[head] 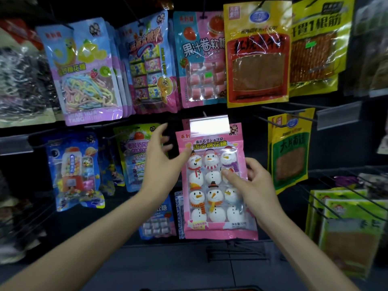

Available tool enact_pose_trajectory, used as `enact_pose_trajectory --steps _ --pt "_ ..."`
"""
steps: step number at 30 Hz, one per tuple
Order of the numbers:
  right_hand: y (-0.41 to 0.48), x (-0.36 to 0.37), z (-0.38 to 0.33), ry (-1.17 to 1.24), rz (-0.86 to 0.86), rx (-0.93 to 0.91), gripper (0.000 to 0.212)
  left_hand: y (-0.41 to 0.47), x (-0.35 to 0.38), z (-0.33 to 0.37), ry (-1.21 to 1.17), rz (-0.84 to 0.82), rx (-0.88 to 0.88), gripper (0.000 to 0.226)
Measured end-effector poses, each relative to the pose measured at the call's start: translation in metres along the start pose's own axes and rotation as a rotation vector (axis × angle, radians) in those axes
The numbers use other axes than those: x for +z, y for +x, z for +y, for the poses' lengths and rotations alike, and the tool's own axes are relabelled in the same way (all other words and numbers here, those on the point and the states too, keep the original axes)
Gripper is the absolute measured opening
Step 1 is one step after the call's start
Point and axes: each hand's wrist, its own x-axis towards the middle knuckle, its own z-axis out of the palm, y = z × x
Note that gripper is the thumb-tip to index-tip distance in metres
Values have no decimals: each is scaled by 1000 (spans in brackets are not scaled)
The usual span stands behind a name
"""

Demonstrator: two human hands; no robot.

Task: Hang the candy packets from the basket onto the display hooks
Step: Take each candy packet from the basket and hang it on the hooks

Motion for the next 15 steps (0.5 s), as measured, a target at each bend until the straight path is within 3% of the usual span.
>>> enact_pose_trajectory --steps 2,5,8,15 --pt "2 -1 1 8 2 7 30 -10 3 -9 -76 5 -155 73" --pt "3 -1 4 11 7 15 28 -19 6 -24 -145 -171 -296 43" --pt "4 -1 6 1 9 17 27 -23 8 -37 -165 -336 -299 25" --pt "16 11 17 -59 89 52 24 -6 15 -58 -194 -284 -298 17"
